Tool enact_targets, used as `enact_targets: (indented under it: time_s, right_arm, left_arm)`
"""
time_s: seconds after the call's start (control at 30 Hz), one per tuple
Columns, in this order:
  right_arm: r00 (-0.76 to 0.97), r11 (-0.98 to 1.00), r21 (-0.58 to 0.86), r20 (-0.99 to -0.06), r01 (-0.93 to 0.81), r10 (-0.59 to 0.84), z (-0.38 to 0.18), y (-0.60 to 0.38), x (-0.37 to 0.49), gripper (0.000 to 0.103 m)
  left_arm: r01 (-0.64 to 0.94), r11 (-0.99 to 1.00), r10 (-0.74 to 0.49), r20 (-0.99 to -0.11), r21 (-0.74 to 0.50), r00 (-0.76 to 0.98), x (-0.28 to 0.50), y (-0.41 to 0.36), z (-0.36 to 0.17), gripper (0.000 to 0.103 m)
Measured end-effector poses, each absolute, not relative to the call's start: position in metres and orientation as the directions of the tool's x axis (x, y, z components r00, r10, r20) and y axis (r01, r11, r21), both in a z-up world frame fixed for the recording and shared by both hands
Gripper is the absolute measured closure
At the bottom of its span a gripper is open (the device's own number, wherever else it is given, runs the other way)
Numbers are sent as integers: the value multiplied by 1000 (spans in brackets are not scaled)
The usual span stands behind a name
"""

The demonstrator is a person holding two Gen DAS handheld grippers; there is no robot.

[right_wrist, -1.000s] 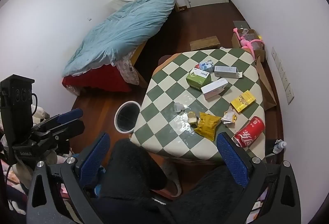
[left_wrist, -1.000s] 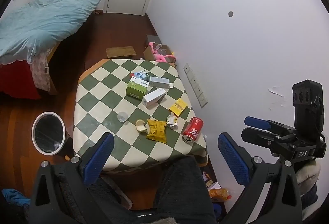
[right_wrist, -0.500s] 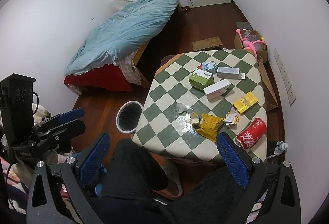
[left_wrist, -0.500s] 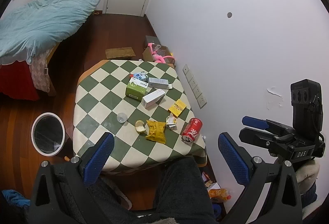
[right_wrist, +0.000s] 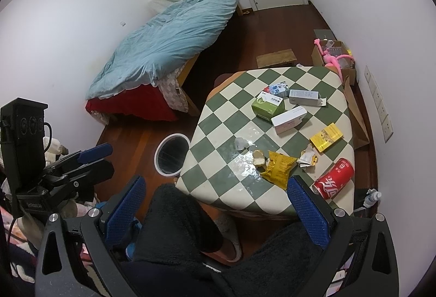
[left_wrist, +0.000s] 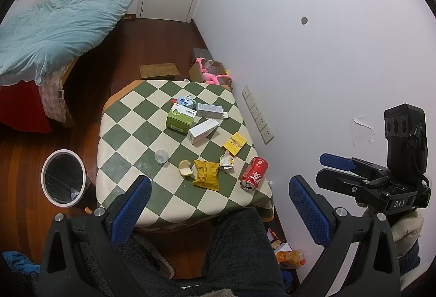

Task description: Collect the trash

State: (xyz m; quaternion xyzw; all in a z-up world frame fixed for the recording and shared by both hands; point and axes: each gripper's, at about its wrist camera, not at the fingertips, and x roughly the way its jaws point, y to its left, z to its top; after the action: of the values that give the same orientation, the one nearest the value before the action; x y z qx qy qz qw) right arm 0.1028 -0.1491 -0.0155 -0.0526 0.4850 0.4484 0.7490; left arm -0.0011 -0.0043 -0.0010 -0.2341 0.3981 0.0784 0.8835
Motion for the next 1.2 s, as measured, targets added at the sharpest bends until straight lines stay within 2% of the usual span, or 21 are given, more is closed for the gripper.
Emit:
enact_targets:
  time_s: [1.2]
  right_arm:
    - [120, 584, 360, -771, -727, 625, -15, -139, 101, 0]
  left_arm:
    - [-323, 878, -49, -738, -353, 673, -2, 1, -1, 0]
